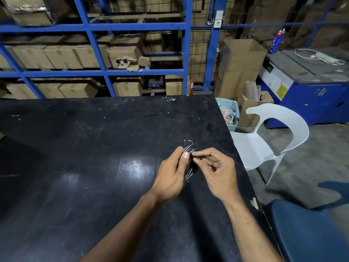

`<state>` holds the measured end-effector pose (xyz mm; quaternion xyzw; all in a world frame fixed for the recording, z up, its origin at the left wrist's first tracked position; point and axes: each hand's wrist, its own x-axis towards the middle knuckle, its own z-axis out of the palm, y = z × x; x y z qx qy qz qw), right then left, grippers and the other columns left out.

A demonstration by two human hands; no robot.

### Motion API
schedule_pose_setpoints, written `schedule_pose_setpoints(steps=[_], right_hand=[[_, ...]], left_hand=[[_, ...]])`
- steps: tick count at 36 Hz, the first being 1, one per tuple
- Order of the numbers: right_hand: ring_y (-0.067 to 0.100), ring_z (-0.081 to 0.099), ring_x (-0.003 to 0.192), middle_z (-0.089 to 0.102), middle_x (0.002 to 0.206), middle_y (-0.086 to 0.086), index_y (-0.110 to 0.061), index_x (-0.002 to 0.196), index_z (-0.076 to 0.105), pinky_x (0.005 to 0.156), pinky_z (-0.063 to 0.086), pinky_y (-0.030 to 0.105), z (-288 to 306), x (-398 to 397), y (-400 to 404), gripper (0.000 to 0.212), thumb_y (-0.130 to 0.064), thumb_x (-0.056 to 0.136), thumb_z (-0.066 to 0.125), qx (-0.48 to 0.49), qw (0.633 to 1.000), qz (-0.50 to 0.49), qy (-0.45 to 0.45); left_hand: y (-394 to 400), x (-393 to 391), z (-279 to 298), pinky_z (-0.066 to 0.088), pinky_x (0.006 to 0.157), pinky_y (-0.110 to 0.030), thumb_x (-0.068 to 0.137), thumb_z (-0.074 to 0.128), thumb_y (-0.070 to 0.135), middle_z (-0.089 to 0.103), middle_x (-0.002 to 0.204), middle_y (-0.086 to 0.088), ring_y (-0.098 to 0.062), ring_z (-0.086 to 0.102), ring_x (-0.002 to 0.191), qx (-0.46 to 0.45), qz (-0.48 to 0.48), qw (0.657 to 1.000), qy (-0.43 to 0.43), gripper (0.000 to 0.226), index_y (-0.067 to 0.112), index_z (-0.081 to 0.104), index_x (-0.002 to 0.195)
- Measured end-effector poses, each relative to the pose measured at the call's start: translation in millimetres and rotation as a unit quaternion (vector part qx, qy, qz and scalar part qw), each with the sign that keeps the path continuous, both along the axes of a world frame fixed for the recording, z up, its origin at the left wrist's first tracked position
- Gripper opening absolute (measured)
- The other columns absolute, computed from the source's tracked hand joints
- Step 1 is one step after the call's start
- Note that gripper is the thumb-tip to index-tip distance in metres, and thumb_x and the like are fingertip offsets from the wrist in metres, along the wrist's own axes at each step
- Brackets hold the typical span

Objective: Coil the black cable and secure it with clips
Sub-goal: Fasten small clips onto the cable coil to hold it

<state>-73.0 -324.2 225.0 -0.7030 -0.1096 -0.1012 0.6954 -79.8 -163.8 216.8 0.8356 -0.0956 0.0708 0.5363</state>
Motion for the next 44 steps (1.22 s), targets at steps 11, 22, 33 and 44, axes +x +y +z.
schedule_pose_setpoints(steps=[11,22,33,44], right_hand=[[0.023,0.075,0.102,0.071,0.109,0.001,-0.009,0.095,0.079,0.082,0.062,0.031,-8,-11,13,0.019,0.008,0.086,0.079,-0.096,0.974,-0.110,-0.173],[0.020,0.075,0.101,0.072,0.108,0.003,-0.007,0.092,0.077,0.085,0.060,0.026,-18,-16,7,0.021,0.013,0.087,0.075,-0.074,0.990,-0.042,-0.115],[0.016,0.067,0.106,0.067,0.117,-0.004,-0.033,0.088,0.083,0.083,0.052,0.027,3,-7,-17,0.024,-0.012,0.079,0.089,-0.133,0.990,-0.015,-0.054],[0.018,0.076,0.095,0.081,0.099,0.007,-0.014,0.083,0.086,0.090,0.058,0.031,7,9,-32,0.018,-0.010,0.067,0.091,0.020,0.980,0.153,0.130]], left_hand=[[-4,1,1,0.034,0.054,-0.030,0.107,0.037,0.058,0.041,0.065,0.015,-0.007,0.035,0.057,-0.113,-0.025,0.992,0.056,0.047,0.014,0.047,0.092],[5,-4,-10,0.027,0.051,-0.027,0.106,0.039,0.056,0.037,0.061,0.016,-0.005,0.029,0.052,-0.105,-0.049,0.985,0.126,0.035,0.039,0.043,0.076],[18,-22,-3,0.048,0.074,-0.049,0.108,0.034,0.055,0.053,0.077,-0.005,-0.027,0.050,0.072,0.035,-0.092,0.994,0.047,0.030,0.034,0.050,0.095],[26,-24,1,0.035,0.065,-0.022,0.112,0.035,0.046,0.054,0.070,0.022,-0.006,0.048,0.065,0.089,-0.152,0.983,0.053,0.025,0.034,0.055,0.102]])
